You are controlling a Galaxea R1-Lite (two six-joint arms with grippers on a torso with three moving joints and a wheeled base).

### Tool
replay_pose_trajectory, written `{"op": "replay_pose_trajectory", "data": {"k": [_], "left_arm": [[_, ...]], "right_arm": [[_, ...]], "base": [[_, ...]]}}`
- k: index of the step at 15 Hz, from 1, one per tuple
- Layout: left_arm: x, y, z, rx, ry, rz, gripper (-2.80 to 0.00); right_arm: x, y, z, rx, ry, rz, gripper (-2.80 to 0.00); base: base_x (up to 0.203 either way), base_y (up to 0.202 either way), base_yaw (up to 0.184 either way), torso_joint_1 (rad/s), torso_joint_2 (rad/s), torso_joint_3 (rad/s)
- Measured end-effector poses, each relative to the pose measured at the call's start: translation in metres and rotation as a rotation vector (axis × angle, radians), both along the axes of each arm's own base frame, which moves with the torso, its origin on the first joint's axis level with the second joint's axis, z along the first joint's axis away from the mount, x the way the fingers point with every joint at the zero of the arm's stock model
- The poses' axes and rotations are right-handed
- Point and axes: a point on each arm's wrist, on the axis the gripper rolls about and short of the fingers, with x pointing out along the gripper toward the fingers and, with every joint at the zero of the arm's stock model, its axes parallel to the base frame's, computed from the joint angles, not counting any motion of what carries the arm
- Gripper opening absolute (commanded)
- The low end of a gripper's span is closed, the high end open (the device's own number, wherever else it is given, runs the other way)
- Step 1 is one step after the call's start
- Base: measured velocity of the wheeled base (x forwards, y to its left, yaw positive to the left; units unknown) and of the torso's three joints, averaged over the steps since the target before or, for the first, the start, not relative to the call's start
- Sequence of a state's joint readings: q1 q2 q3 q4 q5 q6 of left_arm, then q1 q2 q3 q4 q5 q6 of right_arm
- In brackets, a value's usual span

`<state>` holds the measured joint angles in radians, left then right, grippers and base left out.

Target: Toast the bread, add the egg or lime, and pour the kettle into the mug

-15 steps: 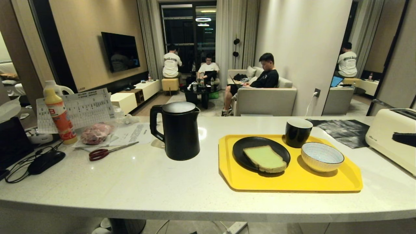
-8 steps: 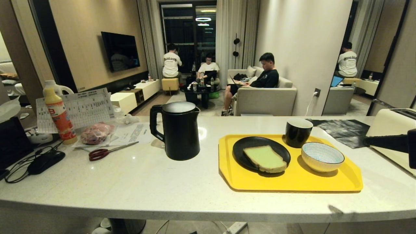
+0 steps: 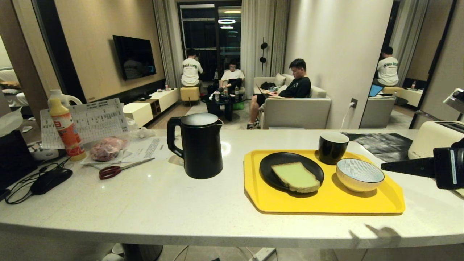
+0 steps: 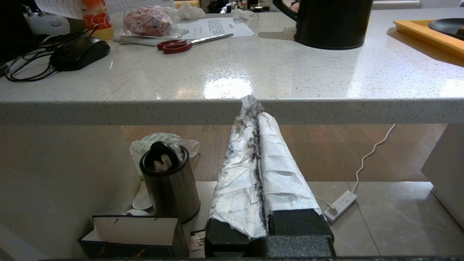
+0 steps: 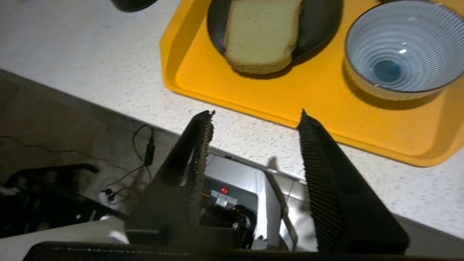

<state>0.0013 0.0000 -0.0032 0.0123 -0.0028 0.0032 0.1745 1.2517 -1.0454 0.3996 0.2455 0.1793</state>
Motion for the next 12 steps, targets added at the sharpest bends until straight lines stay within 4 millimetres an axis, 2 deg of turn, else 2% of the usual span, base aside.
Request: {"op": "replay_pose_trajectory", "data": {"k": [3,7,12], "left_arm": [[0.0,0.0,0.0,0.0,0.0,0.0,-2.8],[0.0,0.0,0.0,0.0,0.0,-0.001,-2.8],[0.0,0.0,0.0,0.0,0.0,0.0,-2.8]], "right_arm": [[0.001,0.002,-0.011,0.061,0.067,0.024,0.0],[0.012,0.007,-0.018,0.261,0.22,-0.05,0.0],[0.035,0.026,-0.011,0.541,0.348,-0.178,0.0]], "base": [[0.0,0.0,0.0,0.0,0.0,0.0],[0.0,0.0,0.0,0.0,0.0,0.0],[0.0,0.0,0.0,0.0,0.0,0.0]]}}
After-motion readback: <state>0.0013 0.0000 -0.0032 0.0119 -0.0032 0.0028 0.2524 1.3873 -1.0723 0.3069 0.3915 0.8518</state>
